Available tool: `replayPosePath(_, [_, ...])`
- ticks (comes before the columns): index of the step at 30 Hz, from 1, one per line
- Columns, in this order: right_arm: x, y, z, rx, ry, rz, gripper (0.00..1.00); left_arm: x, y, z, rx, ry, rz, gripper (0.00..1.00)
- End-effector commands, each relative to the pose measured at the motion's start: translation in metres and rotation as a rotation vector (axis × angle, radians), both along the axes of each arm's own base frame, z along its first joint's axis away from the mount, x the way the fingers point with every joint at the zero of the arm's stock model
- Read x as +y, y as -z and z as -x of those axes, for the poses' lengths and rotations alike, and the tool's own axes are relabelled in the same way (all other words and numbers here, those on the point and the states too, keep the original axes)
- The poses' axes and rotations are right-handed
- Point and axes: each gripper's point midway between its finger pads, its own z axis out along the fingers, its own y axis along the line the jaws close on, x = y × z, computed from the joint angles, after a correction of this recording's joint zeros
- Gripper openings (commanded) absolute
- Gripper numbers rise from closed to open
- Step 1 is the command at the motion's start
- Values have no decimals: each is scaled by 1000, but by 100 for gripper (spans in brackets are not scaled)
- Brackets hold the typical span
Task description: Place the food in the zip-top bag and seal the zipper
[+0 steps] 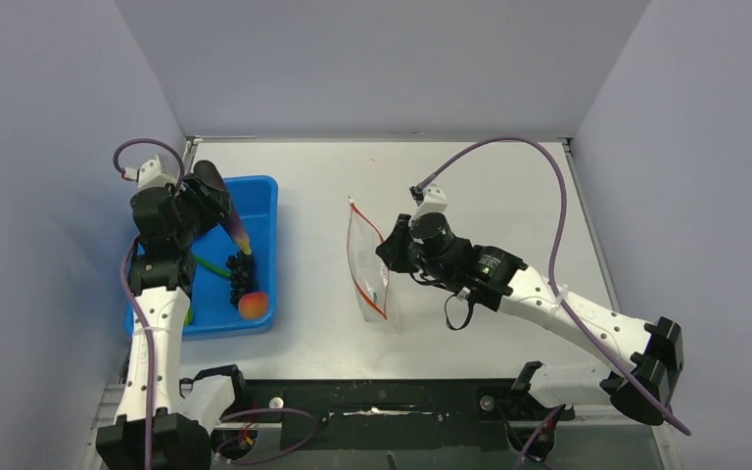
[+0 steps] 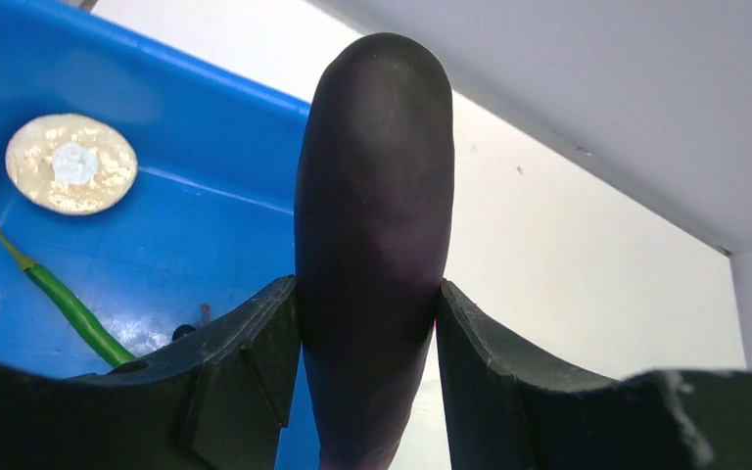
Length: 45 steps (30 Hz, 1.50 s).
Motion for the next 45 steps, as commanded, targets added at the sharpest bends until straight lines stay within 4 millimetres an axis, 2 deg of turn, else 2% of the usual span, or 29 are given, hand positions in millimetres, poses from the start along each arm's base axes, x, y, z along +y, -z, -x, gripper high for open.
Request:
replayPosePath(1, [15,-29,-8,-27,12,-99,0,-13,-57,11,-171,49,21,25])
replayPosePath(10, [29,-23,-9,36,38,-170,0,-65,-94,41,-326,263,210,25])
replayPosePath(19, [46,-25,-11,57,8,-223,0,-102,-137,72,-476,456,334,25])
replayPosePath(24, [57,-29,-9,62,-34,-248,0,-117,-153,82,-530,543,398,24])
replayPosePath(28, [64,-29,-9,70,-49,-263,0,-126,-158,89,-571,580,400,24])
replayPosePath(33, [71,-29,-9,79,-71,-278,0,-142,-151,91,-608,619,334,24])
replayPosePath(41, [74,-29,-7,89,-83,-289,0,-178,-132,82,-592,703,313,24])
replayPosePath(45, [76,-32,-6,88,-93,-300,0,-199,-131,81,-599,738,312,24])
